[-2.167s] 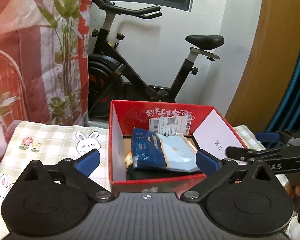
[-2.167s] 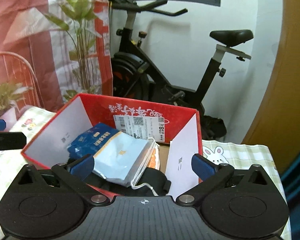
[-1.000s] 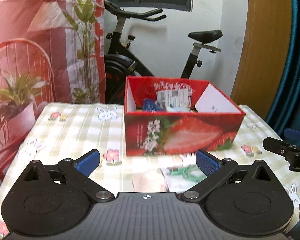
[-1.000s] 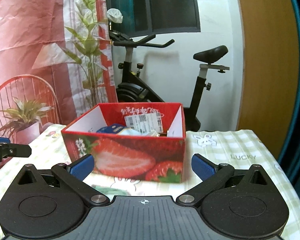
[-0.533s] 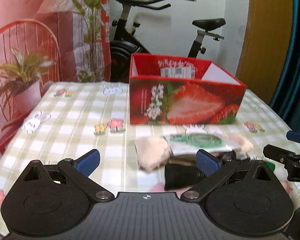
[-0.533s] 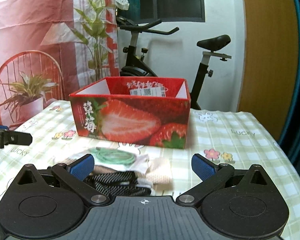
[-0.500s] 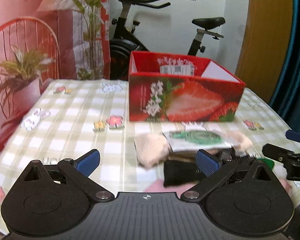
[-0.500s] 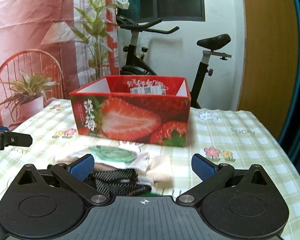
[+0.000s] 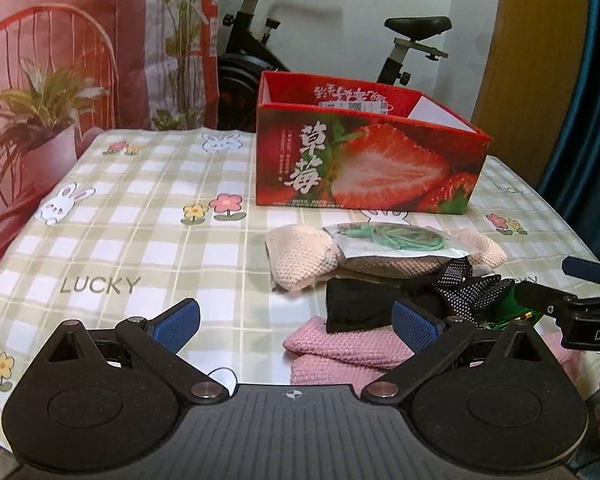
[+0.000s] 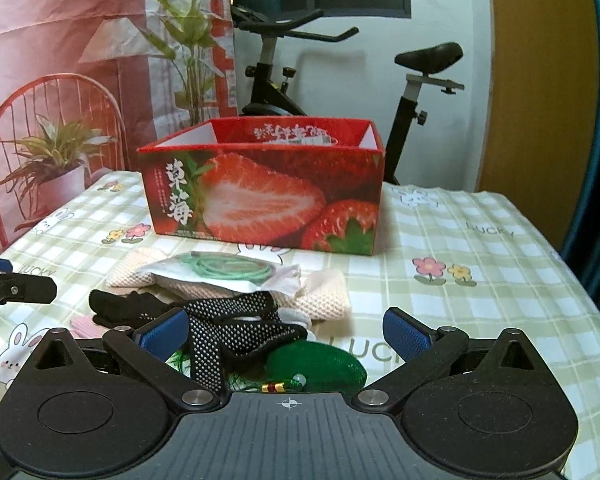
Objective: Organize soft objects
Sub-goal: 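Close the left gripper on the black dotted gloves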
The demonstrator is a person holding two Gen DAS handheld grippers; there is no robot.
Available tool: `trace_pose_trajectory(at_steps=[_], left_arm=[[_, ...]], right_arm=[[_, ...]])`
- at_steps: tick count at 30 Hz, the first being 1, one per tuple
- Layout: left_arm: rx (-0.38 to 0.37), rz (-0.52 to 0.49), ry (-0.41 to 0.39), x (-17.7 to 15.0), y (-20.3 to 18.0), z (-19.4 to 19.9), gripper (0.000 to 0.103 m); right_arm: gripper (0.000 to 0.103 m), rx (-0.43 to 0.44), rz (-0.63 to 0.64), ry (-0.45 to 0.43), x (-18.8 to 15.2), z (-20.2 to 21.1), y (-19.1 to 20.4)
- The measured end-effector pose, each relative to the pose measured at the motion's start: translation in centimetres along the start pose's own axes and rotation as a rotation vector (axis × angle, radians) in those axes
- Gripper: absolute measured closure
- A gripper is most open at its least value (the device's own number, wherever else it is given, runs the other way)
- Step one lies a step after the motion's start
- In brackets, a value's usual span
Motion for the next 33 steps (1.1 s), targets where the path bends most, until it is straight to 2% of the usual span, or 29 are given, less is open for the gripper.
trace_pose_trajectory(at_steps=[4, 6, 8, 10, 13, 15, 16, 19, 24, 33], left_arm=[[-0.019, 0.026, 0.007, -0.3, 0.3, -0.5, 0.004], [-0.044, 0.032, 0.016, -0.4, 0.5, -1.0, 0.012], [-0.075, 0.033, 0.029, -0.3, 0.5, -1.6, 0.028], [-0.096, 0.033, 0.04, -0.1, 0.3, -2.2, 0.035], [-0.134, 0.053, 0.049, 0.2, 0.3, -3.2, 0.038], [-0.171, 0.058, 0.051, 0.6, 0.1, -3.9, 0.046], [-0.184, 0.052, 0.052, 0.9, -0.1, -4.2, 0.05], [-0.214, 0.046, 0.062, 1.2, -0.9, -5.4, 0.05], [-0.27, 0.055, 0.094, 1.2, -1.9, -7.4, 0.051], [-0.279, 0.102, 0.105, 0.6, -1.7, -9.2, 0.054]], right_arm=[[0.002, 0.033, 0.006, 0.02, -0.5, -0.5, 0.0], [0.007, 0.05, 0.006, 0.033, -0.5, -0.8, 0.0], [0.013, 0.061, 0.004, 0.057, -0.4, -1.3, 0.1], [0.019, 0.071, 0.003, 0.075, -0.2, -1.8, 0.2], [0.029, 0.09, 0.018, 0.091, 0.2, -2.6, 0.7], [0.038, 0.109, 0.038, 0.099, 0.4, -3.1, 1.4], [0.039, 0.12, 0.049, 0.106, 0.4, -3.5, 1.7], [0.041, 0.134, 0.072, 0.138, 0.3, -4.4, 2.5], [0.04, 0.097, 0.079, 0.202, -0.1, -6.6, 2.9], [0.04, 0.091, 0.084, 0.235, -0.7, -8.4, 3.0]])
Point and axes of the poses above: each gripper's, at about its wrist camera, not at the fingertips, and z roughly against the way its jaws point, y to its left, x to its top, the point moved 3 cm from there along -z, roughly the way its jaws point, and after that the axes turned 14 degrees about -z, right-handed, at the moved point
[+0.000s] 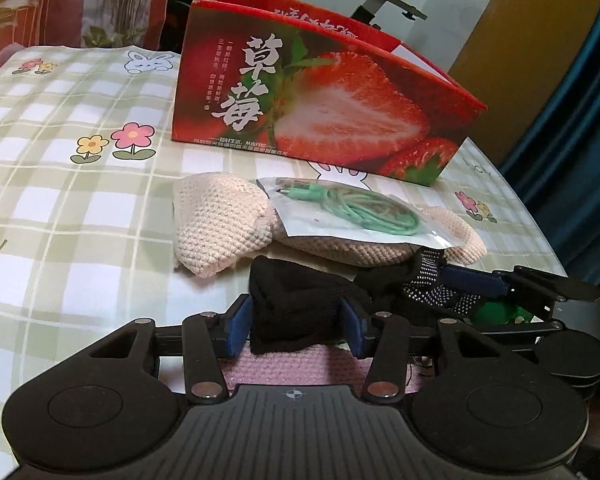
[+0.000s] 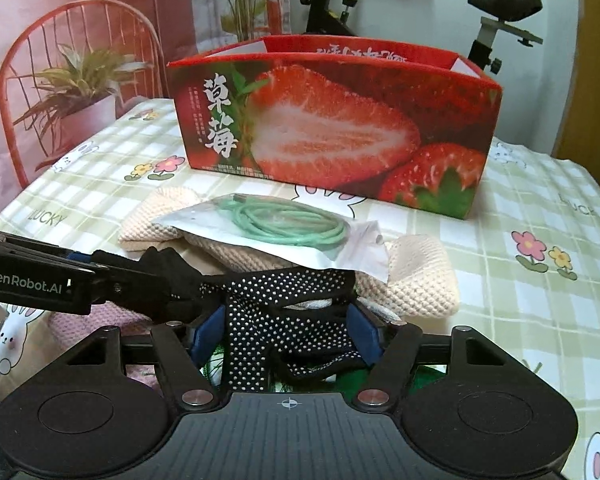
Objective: Organize soft objects
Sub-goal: 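Close the left gripper on the black dotted gloves, then lift the black gloves with the left gripper over the red box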
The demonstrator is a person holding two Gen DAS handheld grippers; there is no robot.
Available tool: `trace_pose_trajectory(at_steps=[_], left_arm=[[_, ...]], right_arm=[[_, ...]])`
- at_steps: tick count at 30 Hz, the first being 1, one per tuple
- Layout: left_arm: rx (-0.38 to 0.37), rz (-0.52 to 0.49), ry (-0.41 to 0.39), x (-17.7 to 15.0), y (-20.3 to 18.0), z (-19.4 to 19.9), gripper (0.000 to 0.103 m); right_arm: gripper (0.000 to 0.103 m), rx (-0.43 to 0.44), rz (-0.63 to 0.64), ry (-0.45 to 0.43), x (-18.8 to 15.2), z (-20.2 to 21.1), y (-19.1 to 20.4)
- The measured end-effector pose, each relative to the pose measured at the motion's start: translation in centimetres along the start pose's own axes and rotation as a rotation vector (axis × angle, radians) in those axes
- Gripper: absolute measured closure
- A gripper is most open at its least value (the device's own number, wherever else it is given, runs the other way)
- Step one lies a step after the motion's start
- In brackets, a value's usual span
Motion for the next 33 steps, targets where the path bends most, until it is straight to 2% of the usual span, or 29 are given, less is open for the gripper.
trace_pose_trajectory(at_steps=[1, 5, 10, 12, 14, 22, 33], left_arm=[[-0.002, -0.001, -0.004, -0.1, 0.0, 0.0, 0.056], [-0.011, -0.013, -0.022, -0.1, -0.2, 0.3, 0.068], [-0.014, -0.005, -0.038, -0.6, -0.6, 1.0, 0.073], [-0.011, -0.012, -0.044, -0.7, -0.8, 1.3, 0.074], [-0.009, -0.017, -0.056, -0.7, -0.8, 1.7, 0.076], [0.008, -0.06, -0.168, 0.1, -1.8, 4.8, 0.076], [0.018, -0.085, -0.239, 0.2, -3.0, 7.3, 0.076]], right_arm=[[0.041, 0.003, 0.002, 0.001, 0.0, 0.0, 0.0], [0.058, 0.034, -0.009, 0.012, 0.0, 0.2, -0.2], [0.077, 0.076, -0.033, 0.016, -0.3, 0.8, -0.2], [0.09, 0.089, -0.04, 0.004, -0.4, 1.2, -0.2], [0.096, 0.114, -0.05, -0.018, -0.5, 1.7, -0.1], [0.096, 0.17, -0.039, -0.169, 0.1, 5.0, 0.5], [0.096, 0.185, -0.023, -0.242, 0.2, 7.4, 1.3]])
Point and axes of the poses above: each gripper's, at about its wrist camera, not at the fingertips, and z roughly against the way its jaws point, y to its left, x to its top, the point moved 3 cm from there along -z, roughly the way its jaws point, and after that the axes turned 14 degrees about -z, right-handed, at the moved point
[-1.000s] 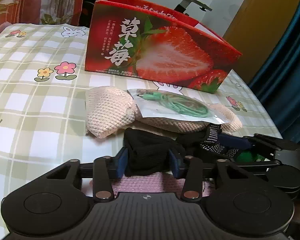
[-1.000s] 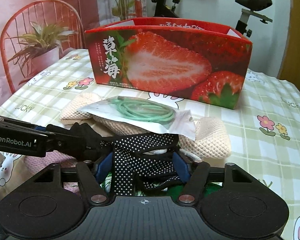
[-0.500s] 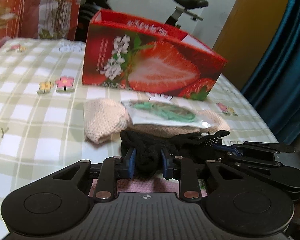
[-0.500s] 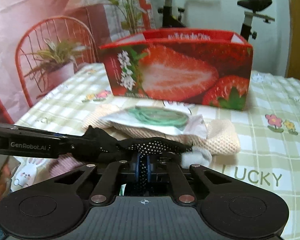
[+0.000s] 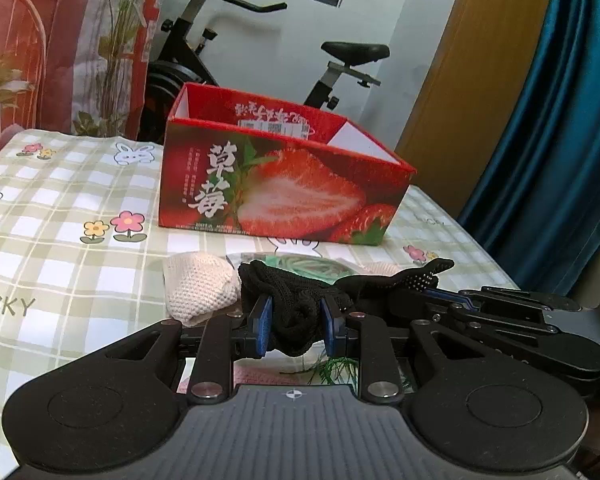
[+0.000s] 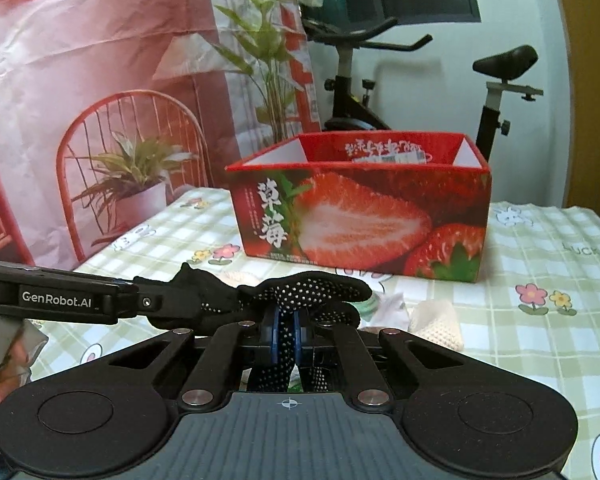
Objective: Organize soft objects
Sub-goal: 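Lift the black gloves with the left gripper over the red box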
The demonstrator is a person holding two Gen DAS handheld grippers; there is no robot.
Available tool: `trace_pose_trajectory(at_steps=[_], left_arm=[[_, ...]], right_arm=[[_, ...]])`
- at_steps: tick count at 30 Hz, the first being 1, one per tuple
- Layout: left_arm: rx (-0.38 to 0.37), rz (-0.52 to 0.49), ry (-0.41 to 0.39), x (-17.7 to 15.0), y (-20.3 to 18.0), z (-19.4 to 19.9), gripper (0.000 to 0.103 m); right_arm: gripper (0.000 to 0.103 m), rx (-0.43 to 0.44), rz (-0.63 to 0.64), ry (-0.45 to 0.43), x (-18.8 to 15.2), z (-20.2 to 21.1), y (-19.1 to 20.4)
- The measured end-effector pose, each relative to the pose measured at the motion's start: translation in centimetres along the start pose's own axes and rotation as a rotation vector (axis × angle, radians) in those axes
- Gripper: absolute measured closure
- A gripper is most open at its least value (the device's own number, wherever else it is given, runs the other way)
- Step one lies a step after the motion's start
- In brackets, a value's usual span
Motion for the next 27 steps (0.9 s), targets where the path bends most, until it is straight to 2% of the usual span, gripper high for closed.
trace_pose_trajectory(at_steps=[10, 19, 27], left_arm=[[0.012, -0.029, -0.069, 2.3, 0.3, 1.4, 0.076], [0.04, -0.041, -0.185, 8.8, 2.0, 3.1, 0.076], [0.04, -0.028, -0.215, 12.8, 3.4, 1.5, 0.076]], right_arm=[[0.096, 0.019, 0.036, -0.046, 2.1, 1.5, 1.8], [0.096, 0.083, 0.048, -0.127, 9.2, 1.7, 4.3], [0.096, 0.085, 0.073, -0.144, 15.3, -1.0, 4.4]])
Point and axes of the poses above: each gripper's, at about its wrist camera, not at the fingertips, and z roughly against the way its jaws point, y to its left, x to its top, the point moved 3 cm from there along -z, roughly the way its jaws point, and after that the axes turned 14 degrees about -z, right-handed, at the moved point
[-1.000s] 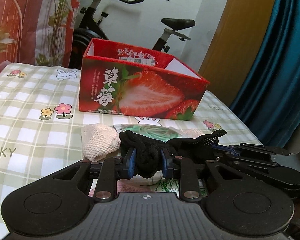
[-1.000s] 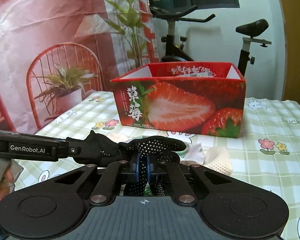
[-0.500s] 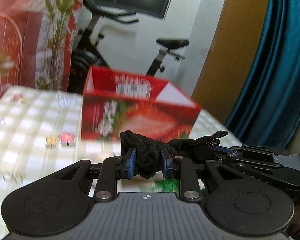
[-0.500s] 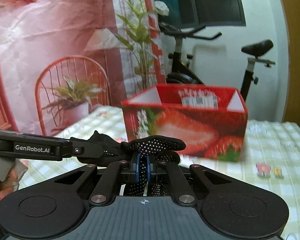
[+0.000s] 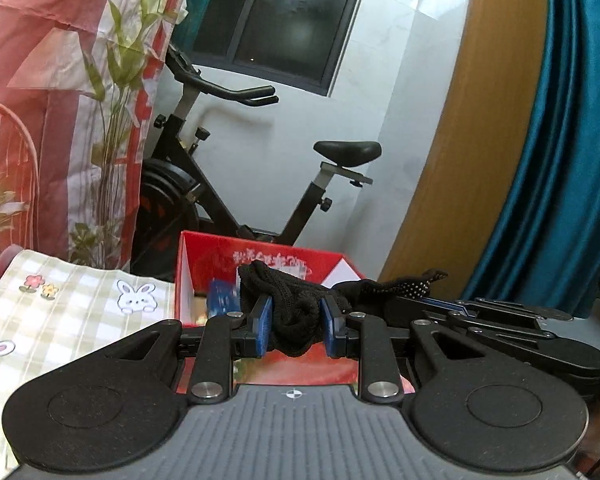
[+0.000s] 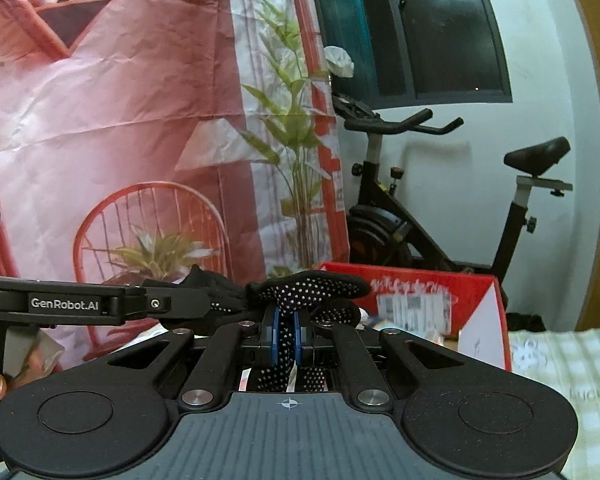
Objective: Organize soft objects
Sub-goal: 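Lift the black gloves with the left gripper over the red box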
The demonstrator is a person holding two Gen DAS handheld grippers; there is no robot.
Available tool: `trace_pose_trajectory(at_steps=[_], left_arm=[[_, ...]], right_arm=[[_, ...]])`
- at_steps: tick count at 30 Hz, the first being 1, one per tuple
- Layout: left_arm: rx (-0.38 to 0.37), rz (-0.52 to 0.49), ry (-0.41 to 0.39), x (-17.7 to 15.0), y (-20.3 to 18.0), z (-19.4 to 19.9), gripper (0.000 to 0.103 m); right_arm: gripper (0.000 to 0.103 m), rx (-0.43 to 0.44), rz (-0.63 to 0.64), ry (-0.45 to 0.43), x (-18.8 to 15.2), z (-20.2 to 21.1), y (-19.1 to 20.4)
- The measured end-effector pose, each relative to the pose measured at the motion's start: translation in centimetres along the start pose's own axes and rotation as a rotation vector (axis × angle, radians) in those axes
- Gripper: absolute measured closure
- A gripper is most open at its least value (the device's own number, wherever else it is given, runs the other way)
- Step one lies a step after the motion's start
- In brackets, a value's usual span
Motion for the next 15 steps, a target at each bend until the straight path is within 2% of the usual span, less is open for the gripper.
trace_pose_trajectory(at_steps=[10, 15], left_arm=[[-0.012, 0.071, 0.025, 2.1, 2.8, -5.2, 0.076], [-0.011, 0.052, 0.06, 2.4, 3.3, -7.9, 0.076]], right_arm=[[0.096, -0.018, 0.015, 0.023, 3.6, -6.0, -2.5], [0.096, -0.042, 0.006, 0.054, 4.5, -9.2, -4.6]])
Point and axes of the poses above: each gripper's, at about its wrist camera, not at the fingertips, and z roughly against the way its jaws point, y to its left, x to its top, the point moved 3 cm from there along -z, roughly the way its jaws point, and after that the axes turned 14 degrees about -z, right-handed, at the moved point
